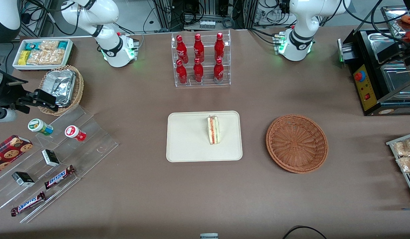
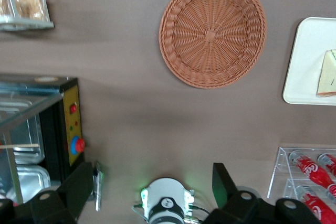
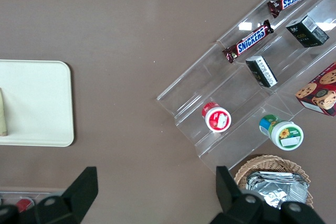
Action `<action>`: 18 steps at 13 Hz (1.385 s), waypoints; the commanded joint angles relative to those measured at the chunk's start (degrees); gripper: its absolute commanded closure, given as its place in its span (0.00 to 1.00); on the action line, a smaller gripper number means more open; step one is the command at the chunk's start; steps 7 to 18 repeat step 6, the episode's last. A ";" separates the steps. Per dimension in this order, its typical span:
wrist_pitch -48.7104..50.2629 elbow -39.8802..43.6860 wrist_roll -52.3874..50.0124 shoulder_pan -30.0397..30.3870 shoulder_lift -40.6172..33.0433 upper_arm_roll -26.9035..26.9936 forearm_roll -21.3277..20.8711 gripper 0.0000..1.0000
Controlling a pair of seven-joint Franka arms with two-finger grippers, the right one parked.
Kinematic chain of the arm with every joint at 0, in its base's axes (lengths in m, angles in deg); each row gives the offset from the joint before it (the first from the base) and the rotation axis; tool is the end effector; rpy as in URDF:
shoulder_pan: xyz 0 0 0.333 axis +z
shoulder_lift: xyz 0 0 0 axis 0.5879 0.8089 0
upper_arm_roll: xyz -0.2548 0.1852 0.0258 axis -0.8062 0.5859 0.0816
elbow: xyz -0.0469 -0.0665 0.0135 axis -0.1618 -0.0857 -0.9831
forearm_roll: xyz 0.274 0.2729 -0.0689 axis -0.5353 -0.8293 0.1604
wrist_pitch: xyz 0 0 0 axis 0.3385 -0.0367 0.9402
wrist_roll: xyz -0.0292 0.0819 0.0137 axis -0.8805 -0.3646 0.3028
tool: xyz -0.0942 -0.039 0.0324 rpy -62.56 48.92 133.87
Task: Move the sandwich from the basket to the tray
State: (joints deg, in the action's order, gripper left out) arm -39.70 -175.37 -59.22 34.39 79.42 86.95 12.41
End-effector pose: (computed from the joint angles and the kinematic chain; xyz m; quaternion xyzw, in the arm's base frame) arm 0.4896 0.0451 0.6742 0.9977 0.0200 -0.0649 0.0083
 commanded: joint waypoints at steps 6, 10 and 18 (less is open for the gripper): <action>-0.23 1.51 -4.30 1.00 1.50 -4.74 0.35 0.00; -0.23 1.51 -4.30 1.00 1.50 -4.74 0.35 0.00; -0.23 1.51 -4.30 1.00 1.50 -4.74 0.35 0.00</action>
